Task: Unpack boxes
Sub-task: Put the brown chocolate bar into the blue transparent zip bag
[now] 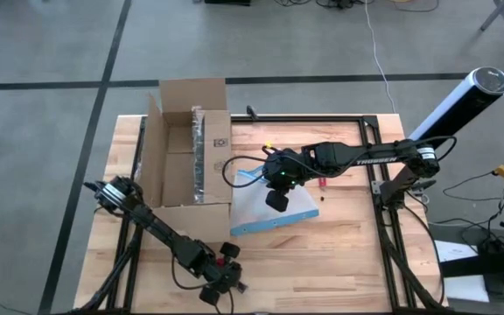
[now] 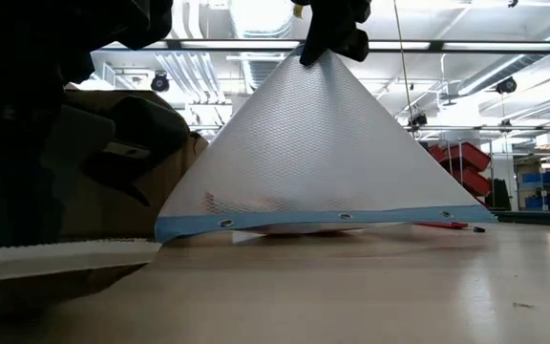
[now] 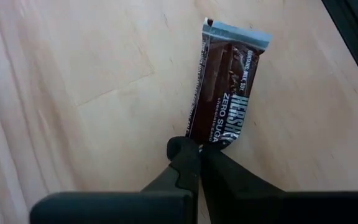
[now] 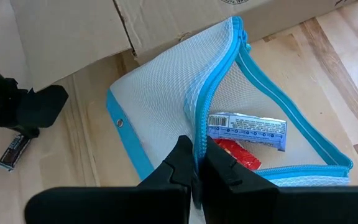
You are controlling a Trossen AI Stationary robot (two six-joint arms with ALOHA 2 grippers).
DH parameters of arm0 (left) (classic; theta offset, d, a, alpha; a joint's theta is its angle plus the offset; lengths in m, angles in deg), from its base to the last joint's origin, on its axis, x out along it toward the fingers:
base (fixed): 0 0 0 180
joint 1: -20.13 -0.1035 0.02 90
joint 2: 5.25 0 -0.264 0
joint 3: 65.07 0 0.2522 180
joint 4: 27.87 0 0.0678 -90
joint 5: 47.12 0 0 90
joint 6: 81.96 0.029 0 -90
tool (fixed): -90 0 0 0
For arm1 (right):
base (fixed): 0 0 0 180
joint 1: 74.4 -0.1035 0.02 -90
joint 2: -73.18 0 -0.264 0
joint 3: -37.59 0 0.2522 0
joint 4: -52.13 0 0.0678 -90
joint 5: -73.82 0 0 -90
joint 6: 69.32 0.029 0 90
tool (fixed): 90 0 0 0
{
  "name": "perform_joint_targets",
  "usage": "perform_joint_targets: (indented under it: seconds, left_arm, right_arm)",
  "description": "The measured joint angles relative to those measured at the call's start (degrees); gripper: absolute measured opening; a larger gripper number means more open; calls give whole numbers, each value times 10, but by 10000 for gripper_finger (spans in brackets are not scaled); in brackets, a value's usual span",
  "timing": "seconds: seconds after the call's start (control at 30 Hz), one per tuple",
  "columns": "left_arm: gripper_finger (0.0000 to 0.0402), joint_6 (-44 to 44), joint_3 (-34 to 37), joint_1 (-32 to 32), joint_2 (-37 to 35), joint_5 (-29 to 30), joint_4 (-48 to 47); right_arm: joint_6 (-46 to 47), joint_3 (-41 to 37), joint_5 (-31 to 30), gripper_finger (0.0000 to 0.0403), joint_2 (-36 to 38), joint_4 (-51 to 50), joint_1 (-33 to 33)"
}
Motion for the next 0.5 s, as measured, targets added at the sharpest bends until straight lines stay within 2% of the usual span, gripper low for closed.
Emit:
perform_joint_targets:
  seconds: [0.27, 0.5]
  left_arm:
    - [0, 22, -18, 0, -71, 26, -65]
    - [0, 66, -76, -2, -128, 106, -150]
  right_arm:
    - [-3, 0, 0, 0, 0, 0, 0]
    - [-4, 0, 0, 0, 0, 0, 0]
